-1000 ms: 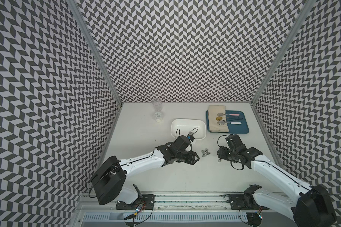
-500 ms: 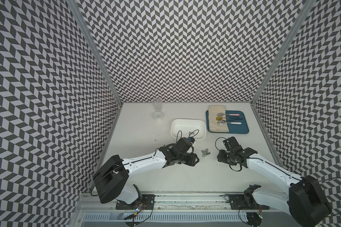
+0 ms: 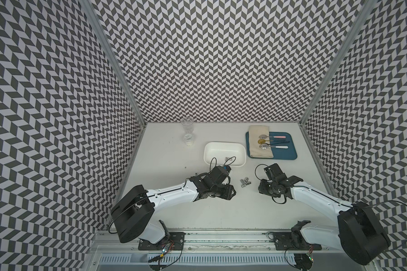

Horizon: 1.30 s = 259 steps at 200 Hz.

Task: Put the socket on the desktop into the storage box
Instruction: Pick up the socket head at the center of the board.

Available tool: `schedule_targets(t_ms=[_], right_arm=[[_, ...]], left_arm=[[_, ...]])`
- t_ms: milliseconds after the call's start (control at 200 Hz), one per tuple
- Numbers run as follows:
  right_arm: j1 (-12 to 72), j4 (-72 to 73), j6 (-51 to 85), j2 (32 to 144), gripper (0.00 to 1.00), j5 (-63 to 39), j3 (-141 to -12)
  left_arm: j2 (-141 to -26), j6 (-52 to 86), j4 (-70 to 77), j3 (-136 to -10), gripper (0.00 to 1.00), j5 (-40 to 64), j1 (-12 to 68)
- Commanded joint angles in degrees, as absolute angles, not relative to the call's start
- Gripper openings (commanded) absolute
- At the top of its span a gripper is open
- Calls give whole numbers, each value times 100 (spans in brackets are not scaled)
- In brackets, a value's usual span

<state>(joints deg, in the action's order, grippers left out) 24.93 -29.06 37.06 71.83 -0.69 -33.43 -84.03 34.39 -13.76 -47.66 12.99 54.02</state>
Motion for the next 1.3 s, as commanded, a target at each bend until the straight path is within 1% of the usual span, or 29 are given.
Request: schedule_targets(t_ms=[0,280,431,586,676,841,1021,1147,1217,1292], right_arm=[[2476,-2698,3658,7246,44,-102,-3274],[2474,-2630,3648,7309,39,-128,-3200],[2474,-2628,3648,7300,39,-144,-3173],[2478,-2637,3642,7265,29,-158,-3160],[2477,-2637,3630,7252,21,-184,-3165],[2477,-2659,3621,7164,15,-219,-3189],[2486,-2755,3612,7004,15,-279,-3325],[2487,-2828,3580,6908,15,-338,-3515],[2496,-2893,3562,6890,15,-374,-3662],[2492,-2935,3519,6902,15,-419,-3825]], left_arm=[[-8394,3464,-1366,-4703,43,1226,5440],[-8376,3495,-1344,-4651,43,1209,5439],[-8363,3516,-1318,-4594,43,1196,5441],[-8358,3535,-1296,-4564,43,1199,5436],[-8354,3534,-1293,-4556,43,1191,5440],[-8299,3576,-1276,-4505,43,1166,5440],[-8202,3673,-1309,-4438,43,1008,5422],[-8136,3727,-1286,-4384,45,970,5338],[-8105,3750,-1318,-4382,51,920,5288],[-8030,3777,-1372,-4369,51,823,5210]])
